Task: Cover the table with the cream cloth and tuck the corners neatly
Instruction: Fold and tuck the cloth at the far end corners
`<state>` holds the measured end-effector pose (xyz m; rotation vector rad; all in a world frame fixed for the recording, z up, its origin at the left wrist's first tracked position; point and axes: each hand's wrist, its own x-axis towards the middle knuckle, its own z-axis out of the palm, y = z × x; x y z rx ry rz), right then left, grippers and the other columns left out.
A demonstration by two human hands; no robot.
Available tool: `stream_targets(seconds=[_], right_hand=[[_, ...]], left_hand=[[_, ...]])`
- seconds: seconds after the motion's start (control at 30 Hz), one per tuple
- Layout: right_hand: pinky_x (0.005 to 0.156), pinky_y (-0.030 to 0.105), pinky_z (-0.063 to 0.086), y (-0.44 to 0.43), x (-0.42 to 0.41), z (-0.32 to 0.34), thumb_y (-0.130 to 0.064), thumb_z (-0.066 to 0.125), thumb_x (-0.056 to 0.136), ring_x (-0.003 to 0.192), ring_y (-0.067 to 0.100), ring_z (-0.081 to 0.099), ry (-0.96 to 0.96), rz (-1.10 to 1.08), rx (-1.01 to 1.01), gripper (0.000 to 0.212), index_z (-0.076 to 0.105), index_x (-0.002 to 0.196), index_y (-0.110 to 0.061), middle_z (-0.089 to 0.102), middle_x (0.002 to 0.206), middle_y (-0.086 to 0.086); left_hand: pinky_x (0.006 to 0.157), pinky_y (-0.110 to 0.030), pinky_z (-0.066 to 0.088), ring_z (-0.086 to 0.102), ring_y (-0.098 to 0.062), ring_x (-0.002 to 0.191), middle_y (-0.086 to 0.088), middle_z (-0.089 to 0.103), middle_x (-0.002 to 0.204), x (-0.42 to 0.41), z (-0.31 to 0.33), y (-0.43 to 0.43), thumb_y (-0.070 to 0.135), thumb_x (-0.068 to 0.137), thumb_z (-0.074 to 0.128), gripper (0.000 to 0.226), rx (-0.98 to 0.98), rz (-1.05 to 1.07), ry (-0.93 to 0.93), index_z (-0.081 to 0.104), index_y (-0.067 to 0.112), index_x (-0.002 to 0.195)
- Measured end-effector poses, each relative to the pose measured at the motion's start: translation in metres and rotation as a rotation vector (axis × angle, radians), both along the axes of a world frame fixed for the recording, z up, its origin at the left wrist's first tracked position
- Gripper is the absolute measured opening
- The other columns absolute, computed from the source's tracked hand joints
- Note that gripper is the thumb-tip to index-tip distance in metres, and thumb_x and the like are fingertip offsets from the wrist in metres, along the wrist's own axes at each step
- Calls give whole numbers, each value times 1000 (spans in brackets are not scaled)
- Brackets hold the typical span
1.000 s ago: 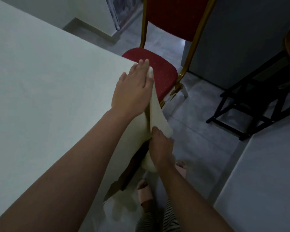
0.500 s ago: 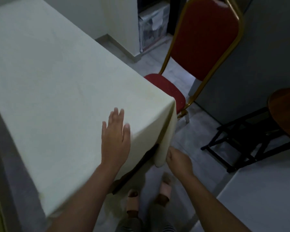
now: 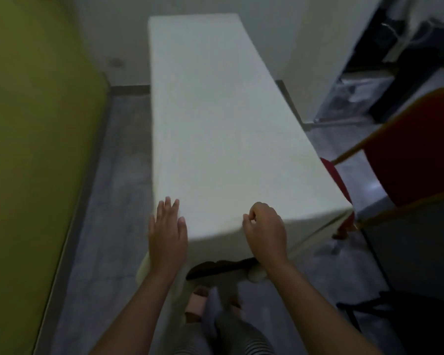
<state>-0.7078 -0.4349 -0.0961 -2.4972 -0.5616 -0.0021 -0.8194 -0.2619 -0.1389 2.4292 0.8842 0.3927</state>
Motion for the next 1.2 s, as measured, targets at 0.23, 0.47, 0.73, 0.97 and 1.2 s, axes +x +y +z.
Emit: stream_targets(seconds=[0.23,0.47,0.73,0.97,1.2], right_hand=[[91,39,41,54,-28,-19,-25,48,92,115,26,53,-47,465,-174,31,59,119,-15,57,130,4],[116,38,13,57,-44,-31,-38,21,102,143,19,23,3,555,-359,46,37,144,-24,31,154,-2],[118,42,6,62,-54,-28,-48,18,100,146,20,12,15,552,-444,56,25,149,-23,20,158,-1],[118,38,13,77,-54,-26,-47,19,100,144,18,19,13,701,-356,54,31,147,-23,26,155,-2],[117,41,15,57,-26,-32,-49,15,97,144,18,20,-144,917,-393,57,25,148,-27,25,156,-4]], left_hand=[[99,-32,40,51,-22,123,-4,56,134,-84,-24,-8,26,100,42,37,-371,450,-145,52,15,134],[77,-31,49,62,-18,95,0,67,104,-91,-33,-24,24,93,54,19,-423,566,-189,64,18,107],[63,-27,40,63,-23,85,-2,67,89,-68,-37,-13,27,93,54,15,-554,564,-225,64,16,97],[64,-31,38,54,-19,79,-2,59,84,-97,-34,-6,21,93,54,11,-84,645,-72,57,15,84],[64,-29,35,48,-17,77,-3,58,82,-102,-61,-18,19,93,55,12,-20,788,11,55,15,82]])
